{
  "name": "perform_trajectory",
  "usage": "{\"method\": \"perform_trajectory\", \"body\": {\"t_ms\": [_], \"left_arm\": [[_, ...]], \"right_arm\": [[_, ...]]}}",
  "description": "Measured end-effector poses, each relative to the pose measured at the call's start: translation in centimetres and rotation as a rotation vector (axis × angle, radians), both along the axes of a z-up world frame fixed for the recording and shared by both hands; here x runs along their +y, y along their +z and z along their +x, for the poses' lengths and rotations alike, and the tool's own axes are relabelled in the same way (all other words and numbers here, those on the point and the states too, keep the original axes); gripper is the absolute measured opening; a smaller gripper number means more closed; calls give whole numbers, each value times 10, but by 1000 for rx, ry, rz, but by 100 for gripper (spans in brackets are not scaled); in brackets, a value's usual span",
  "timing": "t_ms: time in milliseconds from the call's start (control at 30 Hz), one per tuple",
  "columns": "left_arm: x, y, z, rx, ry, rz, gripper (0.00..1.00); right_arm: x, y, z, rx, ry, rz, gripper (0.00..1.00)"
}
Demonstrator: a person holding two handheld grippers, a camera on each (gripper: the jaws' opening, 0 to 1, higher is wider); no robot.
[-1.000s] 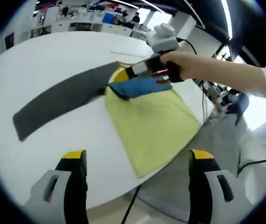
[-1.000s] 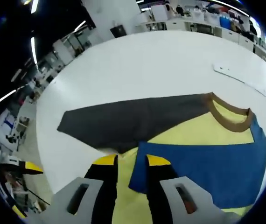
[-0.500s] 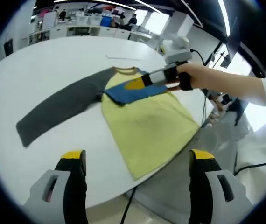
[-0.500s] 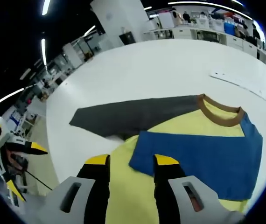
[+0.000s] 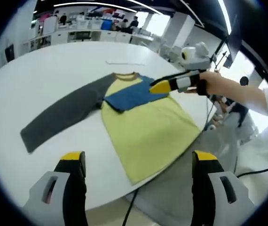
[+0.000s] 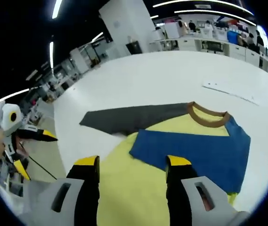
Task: Fold the garment on the visible template until the final outline fits inside the template.
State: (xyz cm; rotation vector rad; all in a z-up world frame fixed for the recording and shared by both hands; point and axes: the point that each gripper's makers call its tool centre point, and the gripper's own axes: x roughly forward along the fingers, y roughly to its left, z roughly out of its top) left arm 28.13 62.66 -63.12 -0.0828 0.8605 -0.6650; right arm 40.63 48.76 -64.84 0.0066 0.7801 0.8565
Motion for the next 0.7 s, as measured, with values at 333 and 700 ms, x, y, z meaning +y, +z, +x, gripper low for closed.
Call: {"method": "perform_trajectory", "body": {"t_ms": [333,700], "left_arm": [[-14,12,-5,-18,-1,2,91],[-22,29,-6,-49,12,6,91]], "right_arm": [[-31,18,-28,-9,11,61,76],[-73,30,-51,-14,-8,92,85]]}}
